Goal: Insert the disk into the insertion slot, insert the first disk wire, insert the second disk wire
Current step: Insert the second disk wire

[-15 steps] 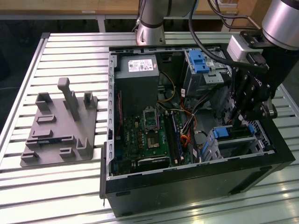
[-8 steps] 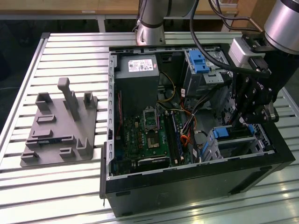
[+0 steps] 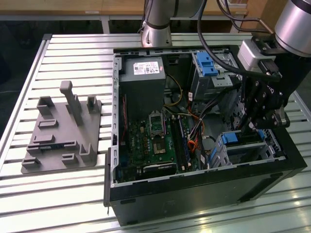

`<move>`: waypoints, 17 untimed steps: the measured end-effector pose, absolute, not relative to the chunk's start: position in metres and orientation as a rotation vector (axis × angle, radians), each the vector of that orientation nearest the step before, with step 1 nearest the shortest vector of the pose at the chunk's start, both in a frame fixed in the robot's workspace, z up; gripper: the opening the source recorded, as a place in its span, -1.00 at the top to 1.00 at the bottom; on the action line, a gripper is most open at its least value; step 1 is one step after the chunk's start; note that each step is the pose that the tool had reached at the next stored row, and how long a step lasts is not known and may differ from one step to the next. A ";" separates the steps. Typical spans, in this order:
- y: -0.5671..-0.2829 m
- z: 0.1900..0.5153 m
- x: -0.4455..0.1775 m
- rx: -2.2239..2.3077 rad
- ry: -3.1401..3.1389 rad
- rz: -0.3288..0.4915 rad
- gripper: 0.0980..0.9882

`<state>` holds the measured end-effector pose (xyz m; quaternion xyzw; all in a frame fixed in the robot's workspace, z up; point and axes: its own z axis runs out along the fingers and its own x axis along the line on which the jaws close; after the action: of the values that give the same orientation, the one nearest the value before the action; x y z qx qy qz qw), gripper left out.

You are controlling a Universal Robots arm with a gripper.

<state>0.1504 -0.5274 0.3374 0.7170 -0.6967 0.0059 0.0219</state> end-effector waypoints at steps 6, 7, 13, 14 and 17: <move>-0.528 0.335 0.150 2.233 -2.171 0.045 0.78; -0.528 0.335 0.150 2.235 -2.173 0.049 0.78; -0.529 0.335 0.148 2.236 -2.174 0.052 0.78; -0.529 0.335 0.148 2.237 -2.174 0.052 0.78; -0.529 0.335 0.148 2.237 -2.175 0.052 0.78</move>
<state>0.1480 -0.5286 0.3348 0.7168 -0.6970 0.0166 0.0108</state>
